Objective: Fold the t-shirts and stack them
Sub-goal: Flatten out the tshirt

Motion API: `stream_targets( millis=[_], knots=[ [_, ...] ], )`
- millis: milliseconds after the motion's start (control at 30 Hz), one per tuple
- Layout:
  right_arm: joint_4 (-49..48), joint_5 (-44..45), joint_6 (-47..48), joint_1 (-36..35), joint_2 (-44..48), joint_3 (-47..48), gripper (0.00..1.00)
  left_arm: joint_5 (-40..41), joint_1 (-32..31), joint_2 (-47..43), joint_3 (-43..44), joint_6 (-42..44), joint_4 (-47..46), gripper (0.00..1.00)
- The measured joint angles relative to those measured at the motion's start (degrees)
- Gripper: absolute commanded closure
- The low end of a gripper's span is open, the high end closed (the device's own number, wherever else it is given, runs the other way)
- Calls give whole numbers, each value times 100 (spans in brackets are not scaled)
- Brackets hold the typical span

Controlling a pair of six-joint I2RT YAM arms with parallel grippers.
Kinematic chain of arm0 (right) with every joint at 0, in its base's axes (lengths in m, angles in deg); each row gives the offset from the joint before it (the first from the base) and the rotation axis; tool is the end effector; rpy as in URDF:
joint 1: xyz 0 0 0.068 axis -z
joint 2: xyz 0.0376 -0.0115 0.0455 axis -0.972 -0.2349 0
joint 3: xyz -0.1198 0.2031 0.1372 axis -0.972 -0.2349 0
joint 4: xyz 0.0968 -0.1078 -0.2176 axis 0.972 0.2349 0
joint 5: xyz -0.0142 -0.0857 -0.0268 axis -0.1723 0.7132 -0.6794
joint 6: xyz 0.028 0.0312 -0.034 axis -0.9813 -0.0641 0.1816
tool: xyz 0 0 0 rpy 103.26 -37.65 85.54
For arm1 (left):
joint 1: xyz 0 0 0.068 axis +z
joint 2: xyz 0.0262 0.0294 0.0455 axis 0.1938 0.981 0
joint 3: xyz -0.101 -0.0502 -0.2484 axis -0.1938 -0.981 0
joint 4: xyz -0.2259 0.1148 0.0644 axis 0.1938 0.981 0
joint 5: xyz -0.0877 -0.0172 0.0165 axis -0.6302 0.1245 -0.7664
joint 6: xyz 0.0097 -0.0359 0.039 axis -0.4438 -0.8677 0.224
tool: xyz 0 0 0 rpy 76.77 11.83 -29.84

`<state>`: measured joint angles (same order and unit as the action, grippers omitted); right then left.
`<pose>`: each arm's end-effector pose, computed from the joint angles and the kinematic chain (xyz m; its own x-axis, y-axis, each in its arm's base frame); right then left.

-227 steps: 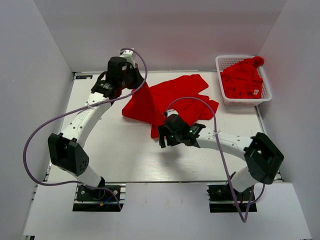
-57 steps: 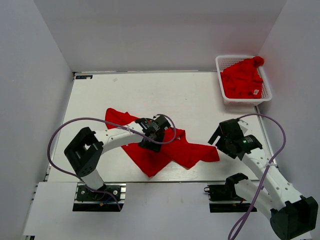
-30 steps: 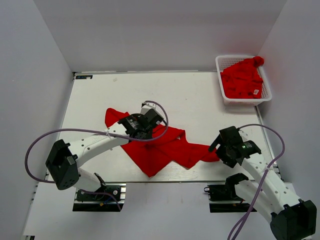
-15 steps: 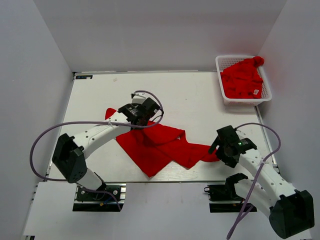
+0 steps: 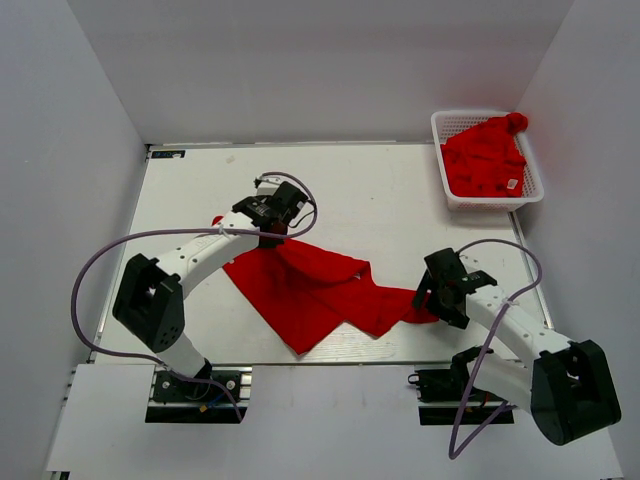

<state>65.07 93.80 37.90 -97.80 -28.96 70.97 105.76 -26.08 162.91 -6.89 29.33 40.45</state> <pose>0.1585 0.0501 0.1649 -0.8016 0.3977 -0.4464 0.4328 0.9011 0.0256 0.2663 -0.1761 0.2604 -0.8037 0.0343 -0.5941 -0.1547 0.9519 0.2643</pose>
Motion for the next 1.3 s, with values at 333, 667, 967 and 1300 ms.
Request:
stream_targets(
  millis=[333, 667, 967, 1300],
  knots=[
    [-1010, -13, 625, -4, 28, -273, 79, -275, 39, -28, -9, 315, -267, 100],
    [-1003, -326, 713, -4, 660, -269, 100, -234, 79, -142, 223, 382, -55, 100],
    [-669, 872, 1285, -4, 1648, 2098, 100, 468, 81, -822, 1930, 852, 138, 100],
    [-1095, 2118, 2710, 0, 1362, 4050, 100, 1283, 79, -1764, 3910, 2439, -597, 100]
  ],
)
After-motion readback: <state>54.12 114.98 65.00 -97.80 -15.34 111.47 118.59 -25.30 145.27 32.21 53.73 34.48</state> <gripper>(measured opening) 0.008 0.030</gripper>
